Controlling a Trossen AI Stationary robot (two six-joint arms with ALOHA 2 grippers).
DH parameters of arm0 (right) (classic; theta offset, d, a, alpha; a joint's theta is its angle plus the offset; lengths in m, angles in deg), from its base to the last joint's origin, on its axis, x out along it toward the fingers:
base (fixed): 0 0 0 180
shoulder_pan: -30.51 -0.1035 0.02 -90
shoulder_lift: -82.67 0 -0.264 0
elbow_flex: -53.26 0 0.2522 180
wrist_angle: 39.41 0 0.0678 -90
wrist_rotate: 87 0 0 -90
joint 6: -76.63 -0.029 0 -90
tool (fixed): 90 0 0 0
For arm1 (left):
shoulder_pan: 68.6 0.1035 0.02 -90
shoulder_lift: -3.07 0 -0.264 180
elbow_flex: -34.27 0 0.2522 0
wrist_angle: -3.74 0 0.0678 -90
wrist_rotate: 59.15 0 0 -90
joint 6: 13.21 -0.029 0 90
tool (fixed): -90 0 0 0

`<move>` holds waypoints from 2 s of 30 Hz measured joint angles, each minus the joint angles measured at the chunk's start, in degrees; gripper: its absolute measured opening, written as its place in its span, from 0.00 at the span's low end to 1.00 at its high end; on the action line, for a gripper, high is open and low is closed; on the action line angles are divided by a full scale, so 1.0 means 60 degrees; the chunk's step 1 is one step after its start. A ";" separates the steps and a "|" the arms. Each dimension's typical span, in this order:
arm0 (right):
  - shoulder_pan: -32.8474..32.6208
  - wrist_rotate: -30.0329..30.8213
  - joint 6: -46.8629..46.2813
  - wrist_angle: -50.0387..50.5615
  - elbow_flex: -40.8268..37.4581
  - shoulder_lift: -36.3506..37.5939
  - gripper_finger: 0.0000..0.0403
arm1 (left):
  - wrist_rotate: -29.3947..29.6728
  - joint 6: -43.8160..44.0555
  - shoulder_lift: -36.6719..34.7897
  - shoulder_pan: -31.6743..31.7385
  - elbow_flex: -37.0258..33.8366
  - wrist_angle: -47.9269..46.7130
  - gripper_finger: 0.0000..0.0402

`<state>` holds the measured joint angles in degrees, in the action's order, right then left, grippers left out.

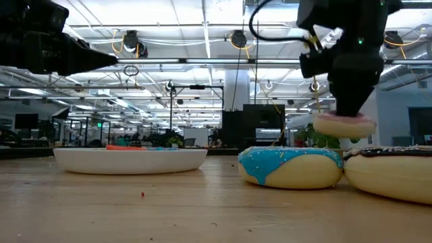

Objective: Pick & Place donuts
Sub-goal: Put the big pink donut on the green plate

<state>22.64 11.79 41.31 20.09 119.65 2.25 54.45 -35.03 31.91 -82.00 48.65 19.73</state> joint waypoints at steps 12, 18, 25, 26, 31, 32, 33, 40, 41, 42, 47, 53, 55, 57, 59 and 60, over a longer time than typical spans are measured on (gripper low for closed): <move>0.0453 -0.0255 -0.0239 -0.1018 -0.1137 -0.0004 0.05 | 0.0004 -0.0007 0.0004 0.0000 0.0000 0.0004 0.10; 0.0450 -0.0658 -0.0236 -0.1053 -0.1151 -0.0004 0.06 | 0.0004 -0.0012 0.0002 0.0000 0.0000 0.0004 0.10; 0.0459 -0.0211 -0.0177 -0.1130 -0.1151 -0.0004 0.06 | 0.0007 0.0005 0.0003 0.0000 0.0000 0.0004 0.10; 0.0491 -0.0221 -0.0160 -0.1133 -0.1151 -0.0004 0.06 | 0.0007 -0.0006 0.0004 0.0000 0.0000 0.0004 0.10; 0.0569 -0.0251 -0.0196 -0.1132 -0.1151 -0.0004 0.06 | 0.0007 -0.0059 0.0000 0.0000 0.0000 0.0004 0.10; 0.0569 -0.0250 -0.0163 -0.1126 -0.1151 -0.0004 0.06 | 0.0007 -0.0062 0.0000 0.0000 0.0000 0.0004 0.10; 0.0569 -0.0251 -0.0103 -0.1126 -0.1151 -0.0004 0.06 | 0.0007 -0.0062 0.0000 0.0000 0.0000 0.0004 0.10; 0.0566 -0.0255 -0.0014 -0.1126 -0.1151 -0.0007 0.06 | 0.0007 -0.0074 0.0004 0.0000 0.0000 0.0021 0.10; 0.0566 -0.0255 -0.0033 -0.1126 -0.1151 -0.0007 0.06 | 0.0007 -0.0076 0.0004 0.0000 0.0000 0.0045 0.10; 0.0566 -0.0255 -0.0055 -0.1130 -0.1151 -0.0007 0.06 | 0.0007 -0.0076 0.0002 0.0000 0.0000 0.0067 0.10; 0.0566 -0.0269 0.0010 -0.1132 -0.1151 -0.0007 0.07 | 0.0007 -0.0073 0.0004 0.0000 0.0000 0.0073 0.10; 0.0562 -0.0510 0.0150 -0.1133 -0.1151 -0.0011 0.14 | 0.0007 -0.0076 0.0002 -0.0002 0.0000 0.0073 0.10; 0.0562 -0.0510 0.0152 -0.1133 -0.1151 -0.0011 0.18 | 0.0007 -0.0073 0.0000 0.0000 0.0000 0.0073 0.10; 0.0562 -0.0510 0.0150 -0.1133 -0.1151 -0.0008 0.23 | 0.0007 -0.0076 0.0004 0.0000 0.0000 0.0072 0.10; 0.0562 -0.0513 0.0189 -0.1139 -0.1151 -0.0009 0.27 | 0.0007 -0.0076 0.0001 0.0000 0.0000 0.0070 0.10; 0.0562 -0.0513 0.0241 -0.1146 -0.1151 -0.0011 0.30 | 0.0007 -0.0076 0.0002 0.0000 0.0000 0.0071 0.10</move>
<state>26.01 8.71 42.76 13.21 112.74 2.19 54.49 -35.49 31.92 -82.00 48.65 20.16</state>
